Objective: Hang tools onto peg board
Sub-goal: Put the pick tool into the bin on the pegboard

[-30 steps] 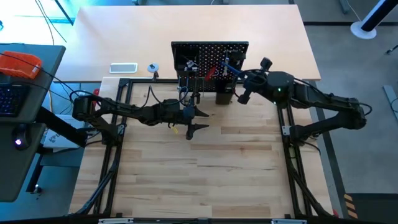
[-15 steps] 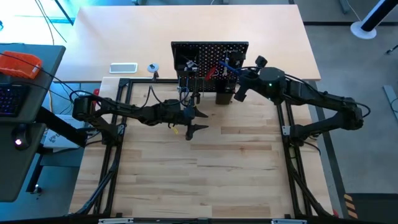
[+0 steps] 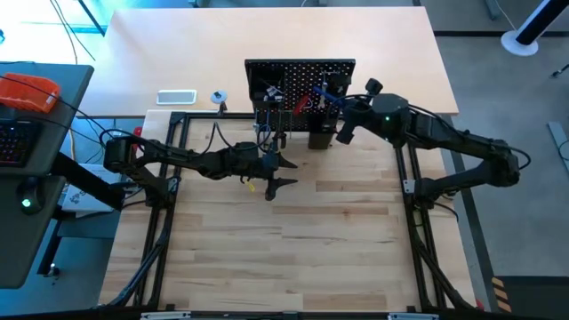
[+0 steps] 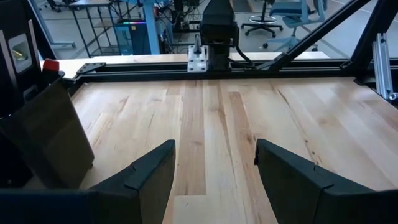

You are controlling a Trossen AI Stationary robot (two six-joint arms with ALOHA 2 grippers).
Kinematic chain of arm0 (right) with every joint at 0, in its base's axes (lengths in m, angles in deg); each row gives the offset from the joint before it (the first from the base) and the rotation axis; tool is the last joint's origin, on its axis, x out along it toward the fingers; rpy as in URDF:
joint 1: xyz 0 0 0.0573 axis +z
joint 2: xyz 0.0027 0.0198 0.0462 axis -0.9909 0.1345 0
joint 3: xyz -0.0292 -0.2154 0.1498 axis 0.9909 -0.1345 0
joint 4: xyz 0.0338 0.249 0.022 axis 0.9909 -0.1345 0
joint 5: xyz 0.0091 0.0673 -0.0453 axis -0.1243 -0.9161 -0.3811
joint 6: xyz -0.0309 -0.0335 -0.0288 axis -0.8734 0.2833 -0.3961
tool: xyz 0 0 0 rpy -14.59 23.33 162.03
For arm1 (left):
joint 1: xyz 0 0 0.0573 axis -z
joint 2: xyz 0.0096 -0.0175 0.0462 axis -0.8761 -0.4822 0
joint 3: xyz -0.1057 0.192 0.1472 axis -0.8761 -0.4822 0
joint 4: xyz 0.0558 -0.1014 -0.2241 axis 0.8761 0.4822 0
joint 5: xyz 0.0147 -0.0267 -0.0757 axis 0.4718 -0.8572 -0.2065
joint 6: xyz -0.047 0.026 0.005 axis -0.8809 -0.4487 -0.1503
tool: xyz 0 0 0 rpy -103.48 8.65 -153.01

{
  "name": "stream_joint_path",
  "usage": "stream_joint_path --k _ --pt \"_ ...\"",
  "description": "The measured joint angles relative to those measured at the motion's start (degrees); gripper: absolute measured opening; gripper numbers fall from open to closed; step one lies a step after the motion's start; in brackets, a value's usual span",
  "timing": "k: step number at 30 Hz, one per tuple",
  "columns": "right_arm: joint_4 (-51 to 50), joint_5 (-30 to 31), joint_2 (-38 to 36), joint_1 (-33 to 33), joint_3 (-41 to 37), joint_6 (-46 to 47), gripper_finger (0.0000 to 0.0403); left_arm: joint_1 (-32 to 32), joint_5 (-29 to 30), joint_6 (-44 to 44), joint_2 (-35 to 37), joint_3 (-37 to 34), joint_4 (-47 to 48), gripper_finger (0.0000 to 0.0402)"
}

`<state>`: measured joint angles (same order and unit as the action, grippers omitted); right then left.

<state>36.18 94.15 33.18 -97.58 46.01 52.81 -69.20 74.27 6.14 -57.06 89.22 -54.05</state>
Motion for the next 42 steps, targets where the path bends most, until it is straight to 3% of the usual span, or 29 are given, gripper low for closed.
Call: stream_joint_path --k 9,20,42 --pt "-0.2 -0.9 0.1 -1.1 0.1 0.9 0.0020 0.0 0.0 0.0 0.0 0.0 0.0 0.0216" --pt "-0.9 0.6 0.2 -1.2 -0.1 2.8 0.0073 0.0 0.0 0.0 0.0 0.0 0.1 0.0216" --pt "0.2 6.0 0.2 -1.0 -0.1 6.3 0.0078 0.0 0.0 0.0 0.0 0.0 0.4 0.0216"
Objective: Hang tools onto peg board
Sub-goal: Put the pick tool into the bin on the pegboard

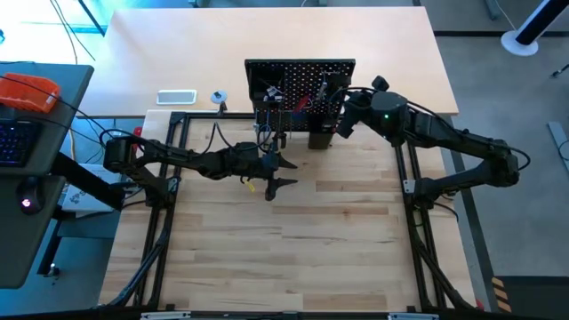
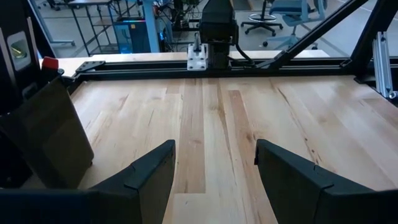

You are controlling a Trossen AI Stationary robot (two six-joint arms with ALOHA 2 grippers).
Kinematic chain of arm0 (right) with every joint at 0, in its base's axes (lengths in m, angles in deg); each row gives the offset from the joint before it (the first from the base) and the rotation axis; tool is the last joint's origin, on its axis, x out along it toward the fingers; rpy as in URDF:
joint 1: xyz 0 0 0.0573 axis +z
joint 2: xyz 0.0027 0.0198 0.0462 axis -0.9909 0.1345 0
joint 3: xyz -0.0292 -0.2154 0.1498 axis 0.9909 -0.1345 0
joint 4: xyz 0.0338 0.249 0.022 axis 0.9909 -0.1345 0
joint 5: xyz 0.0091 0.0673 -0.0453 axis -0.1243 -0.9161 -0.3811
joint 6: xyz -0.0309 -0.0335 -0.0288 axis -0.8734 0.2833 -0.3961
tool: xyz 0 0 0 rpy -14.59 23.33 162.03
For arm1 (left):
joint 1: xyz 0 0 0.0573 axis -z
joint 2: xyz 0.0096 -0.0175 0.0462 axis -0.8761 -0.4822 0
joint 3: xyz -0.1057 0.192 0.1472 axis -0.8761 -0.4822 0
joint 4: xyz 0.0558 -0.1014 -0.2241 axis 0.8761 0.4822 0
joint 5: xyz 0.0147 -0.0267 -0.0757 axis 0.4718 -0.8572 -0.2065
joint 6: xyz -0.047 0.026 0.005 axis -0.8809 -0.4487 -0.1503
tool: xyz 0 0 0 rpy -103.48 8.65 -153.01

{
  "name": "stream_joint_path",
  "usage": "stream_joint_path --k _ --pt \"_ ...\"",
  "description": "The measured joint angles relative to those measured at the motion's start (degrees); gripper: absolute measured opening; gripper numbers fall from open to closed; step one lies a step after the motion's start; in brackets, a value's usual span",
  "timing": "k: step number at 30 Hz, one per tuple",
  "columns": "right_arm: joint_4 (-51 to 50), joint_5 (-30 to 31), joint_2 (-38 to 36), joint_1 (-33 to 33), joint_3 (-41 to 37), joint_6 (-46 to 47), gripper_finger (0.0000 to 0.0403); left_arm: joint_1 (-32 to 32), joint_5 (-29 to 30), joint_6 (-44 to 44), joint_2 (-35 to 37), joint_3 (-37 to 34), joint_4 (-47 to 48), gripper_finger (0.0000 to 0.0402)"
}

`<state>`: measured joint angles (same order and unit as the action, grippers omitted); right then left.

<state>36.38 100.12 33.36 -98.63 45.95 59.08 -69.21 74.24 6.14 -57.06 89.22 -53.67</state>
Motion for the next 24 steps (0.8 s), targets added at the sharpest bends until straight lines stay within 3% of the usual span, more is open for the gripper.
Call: stream_joint_path --k 14,24 --pt "-0.5 -0.1 0.0 1.5 0.0 -0.4 0.0079 0.0 0.0 0.0 0.0 0.0 0.2 0.0216" --pt "-5.0 2.1 -0.2 7.0 0.1 -0.5 0.0079 0.1 0.0 2.8 0.0 0.0 5.8 0.0216"
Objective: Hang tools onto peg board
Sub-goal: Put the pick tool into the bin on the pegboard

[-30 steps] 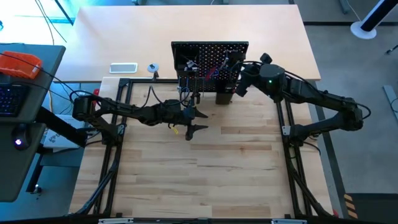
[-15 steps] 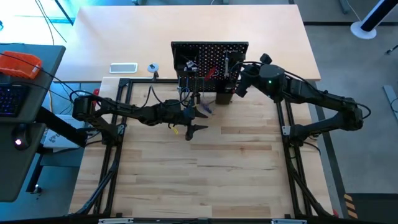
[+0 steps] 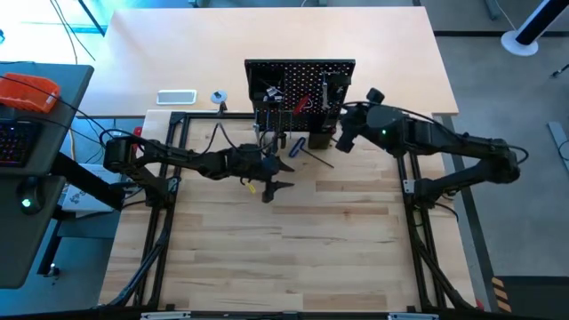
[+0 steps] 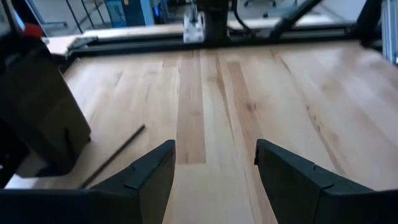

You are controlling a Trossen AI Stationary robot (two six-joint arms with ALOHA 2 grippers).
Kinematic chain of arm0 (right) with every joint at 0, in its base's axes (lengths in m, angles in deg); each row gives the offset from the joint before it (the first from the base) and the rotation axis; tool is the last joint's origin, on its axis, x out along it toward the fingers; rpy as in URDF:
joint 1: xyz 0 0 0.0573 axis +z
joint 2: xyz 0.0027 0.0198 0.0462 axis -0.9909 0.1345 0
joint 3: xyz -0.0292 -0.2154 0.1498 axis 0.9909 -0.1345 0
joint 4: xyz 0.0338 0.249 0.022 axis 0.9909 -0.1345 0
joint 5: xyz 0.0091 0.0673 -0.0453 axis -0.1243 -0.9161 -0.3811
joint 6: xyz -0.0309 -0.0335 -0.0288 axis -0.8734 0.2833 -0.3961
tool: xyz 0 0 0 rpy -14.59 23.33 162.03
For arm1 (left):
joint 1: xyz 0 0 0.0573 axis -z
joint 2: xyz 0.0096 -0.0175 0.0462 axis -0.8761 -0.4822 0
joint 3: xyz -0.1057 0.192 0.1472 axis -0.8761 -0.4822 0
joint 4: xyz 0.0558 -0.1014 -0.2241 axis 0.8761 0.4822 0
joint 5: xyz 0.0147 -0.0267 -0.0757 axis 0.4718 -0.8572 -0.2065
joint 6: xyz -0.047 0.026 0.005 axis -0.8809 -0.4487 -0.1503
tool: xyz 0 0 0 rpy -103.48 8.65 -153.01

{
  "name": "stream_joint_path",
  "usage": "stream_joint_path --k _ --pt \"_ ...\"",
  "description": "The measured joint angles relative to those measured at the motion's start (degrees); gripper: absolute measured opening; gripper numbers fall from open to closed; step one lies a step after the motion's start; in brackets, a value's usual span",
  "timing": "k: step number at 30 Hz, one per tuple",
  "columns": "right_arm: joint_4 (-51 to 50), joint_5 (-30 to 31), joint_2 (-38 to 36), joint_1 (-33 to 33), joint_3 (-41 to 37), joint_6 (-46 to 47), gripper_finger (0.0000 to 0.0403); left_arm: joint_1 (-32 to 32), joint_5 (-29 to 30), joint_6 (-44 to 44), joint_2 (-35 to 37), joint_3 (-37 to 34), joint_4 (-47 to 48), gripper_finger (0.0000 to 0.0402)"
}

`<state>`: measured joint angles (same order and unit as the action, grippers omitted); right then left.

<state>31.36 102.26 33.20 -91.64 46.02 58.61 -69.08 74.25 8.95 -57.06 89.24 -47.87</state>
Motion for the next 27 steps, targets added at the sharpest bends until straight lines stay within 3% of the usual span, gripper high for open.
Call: stream_joint_path --k 11,15,19,22,27 --pt "-9.2 12.6 -3.9 15.0 0.0 7.1 0.0079 2.6 0.1 4.6 0.0 0.0 9.7 0.0216" --pt "-16.3 11.1 -4.2 19.4 0.0 16.7 0.0079 3.5 1.5 4.6 0.0 0.0 12.5 0.0216" --pt "-22.3 3.4 -2.9 21.6 -1.4 28.9 0.0079 3.9 2.8 4.5 -0.1 -0.1 14.4 0.0216" --pt "-18.2 -2.0 -2.1 22.2 -8.0 33.7 0.0079 3.9 2.8 2.7 -0.2 -2.9 10.6 0.0216" --pt "6.9 -7.7 -0.6 21.1 -24.7 33.9 0.0079 2.5 3.0 -2.1 -0.3 -11.6 -2.9 0.0216"
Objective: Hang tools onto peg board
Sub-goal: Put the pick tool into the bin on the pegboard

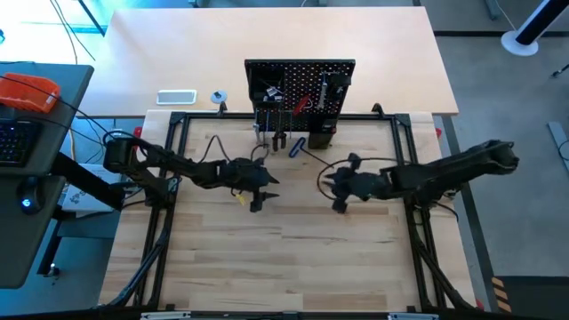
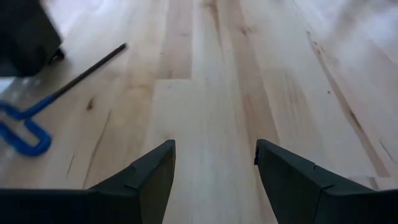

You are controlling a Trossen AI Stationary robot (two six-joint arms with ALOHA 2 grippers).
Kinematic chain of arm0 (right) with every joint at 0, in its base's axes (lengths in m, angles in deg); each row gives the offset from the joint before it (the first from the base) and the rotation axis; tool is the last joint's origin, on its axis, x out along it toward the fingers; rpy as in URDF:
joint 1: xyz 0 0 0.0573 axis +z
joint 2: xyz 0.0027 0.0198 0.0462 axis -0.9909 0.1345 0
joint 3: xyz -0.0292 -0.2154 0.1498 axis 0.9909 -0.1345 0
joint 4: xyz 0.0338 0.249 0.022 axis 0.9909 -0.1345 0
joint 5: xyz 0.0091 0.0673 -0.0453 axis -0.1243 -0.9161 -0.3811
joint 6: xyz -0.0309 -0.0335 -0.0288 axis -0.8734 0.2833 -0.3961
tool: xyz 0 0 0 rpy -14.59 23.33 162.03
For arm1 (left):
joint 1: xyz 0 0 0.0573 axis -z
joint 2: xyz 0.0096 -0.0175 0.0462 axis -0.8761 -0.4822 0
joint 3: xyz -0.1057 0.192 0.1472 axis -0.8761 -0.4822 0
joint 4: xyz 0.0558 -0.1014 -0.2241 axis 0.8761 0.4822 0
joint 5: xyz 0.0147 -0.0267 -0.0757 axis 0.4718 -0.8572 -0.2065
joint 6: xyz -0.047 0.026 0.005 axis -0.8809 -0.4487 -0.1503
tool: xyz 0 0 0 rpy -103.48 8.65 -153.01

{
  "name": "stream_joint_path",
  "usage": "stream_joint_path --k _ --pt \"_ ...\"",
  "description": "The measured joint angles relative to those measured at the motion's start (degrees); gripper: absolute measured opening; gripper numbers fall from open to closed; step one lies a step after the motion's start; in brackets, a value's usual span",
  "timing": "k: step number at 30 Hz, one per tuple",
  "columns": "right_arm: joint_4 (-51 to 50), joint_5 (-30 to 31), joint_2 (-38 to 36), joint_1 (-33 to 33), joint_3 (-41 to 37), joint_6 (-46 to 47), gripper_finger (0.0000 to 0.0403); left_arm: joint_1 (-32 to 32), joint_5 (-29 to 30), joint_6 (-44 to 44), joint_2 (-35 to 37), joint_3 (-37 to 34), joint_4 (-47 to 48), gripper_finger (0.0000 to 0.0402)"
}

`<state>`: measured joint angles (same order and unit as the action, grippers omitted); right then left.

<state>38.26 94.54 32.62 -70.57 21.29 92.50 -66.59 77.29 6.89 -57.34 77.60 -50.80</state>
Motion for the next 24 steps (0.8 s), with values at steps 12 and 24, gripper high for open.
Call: stream_joint_path --k 12,24 --pt "51.8 -18.9 20.4 -19.1 -15.7 -4.8 0.0079 -1.0 5.6 -4.0 -0.3 -6.4 -10.4 0.0216" --pt "50.1 -19.0 41.5 -23.1 2.3 -10.8 0.0078 -3.2 9.7 -4.1 -0.3 -6.4 -11.0 0.0216"
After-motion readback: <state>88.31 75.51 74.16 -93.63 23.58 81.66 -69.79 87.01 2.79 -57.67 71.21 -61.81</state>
